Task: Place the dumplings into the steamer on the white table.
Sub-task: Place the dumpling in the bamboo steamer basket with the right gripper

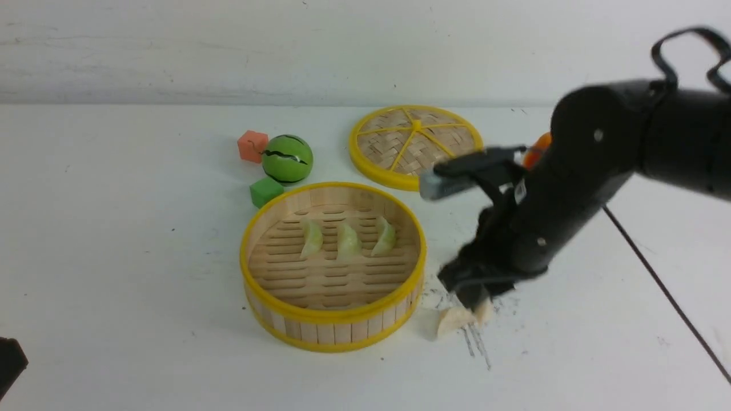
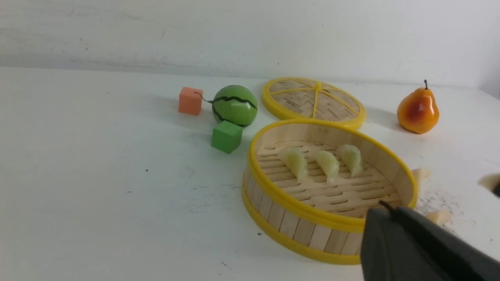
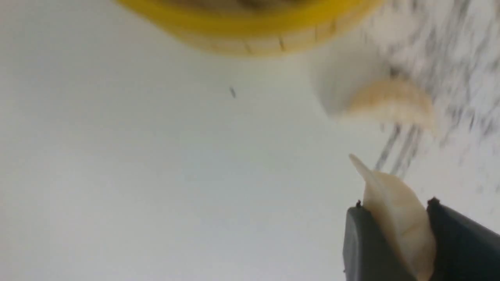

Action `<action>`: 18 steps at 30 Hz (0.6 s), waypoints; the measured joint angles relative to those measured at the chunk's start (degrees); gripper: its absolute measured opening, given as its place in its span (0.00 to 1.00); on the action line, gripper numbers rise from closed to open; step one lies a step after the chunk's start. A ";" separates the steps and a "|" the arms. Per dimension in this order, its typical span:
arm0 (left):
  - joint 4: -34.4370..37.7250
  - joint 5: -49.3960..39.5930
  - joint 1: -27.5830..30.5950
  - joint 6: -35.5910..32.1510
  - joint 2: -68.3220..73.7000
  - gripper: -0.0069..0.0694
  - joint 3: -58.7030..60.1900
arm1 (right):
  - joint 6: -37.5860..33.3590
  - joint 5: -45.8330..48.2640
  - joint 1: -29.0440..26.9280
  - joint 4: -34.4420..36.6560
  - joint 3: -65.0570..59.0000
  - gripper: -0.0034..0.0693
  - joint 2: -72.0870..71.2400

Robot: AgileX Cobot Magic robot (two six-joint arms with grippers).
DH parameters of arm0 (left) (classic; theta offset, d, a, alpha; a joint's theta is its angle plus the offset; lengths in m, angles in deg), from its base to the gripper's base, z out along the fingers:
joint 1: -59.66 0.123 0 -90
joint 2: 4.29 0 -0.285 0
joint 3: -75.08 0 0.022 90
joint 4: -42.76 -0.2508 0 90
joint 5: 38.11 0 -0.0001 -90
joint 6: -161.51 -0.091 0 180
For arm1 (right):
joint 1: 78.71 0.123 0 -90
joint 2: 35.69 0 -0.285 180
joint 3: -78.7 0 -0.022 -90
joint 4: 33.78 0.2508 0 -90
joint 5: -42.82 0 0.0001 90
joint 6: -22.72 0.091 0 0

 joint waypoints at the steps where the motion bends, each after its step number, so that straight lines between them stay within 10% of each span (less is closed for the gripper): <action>1: -0.07 0.00 0.00 0.00 0.00 0.07 0.00 | -0.05 0.08 0.33 0.84 2.93 0.31 0.75; 18: -0.43 -0.08 0.00 0.00 0.00 0.08 0.00 | 5.32 -0.32 9.55 5.43 33.28 0.36 32.97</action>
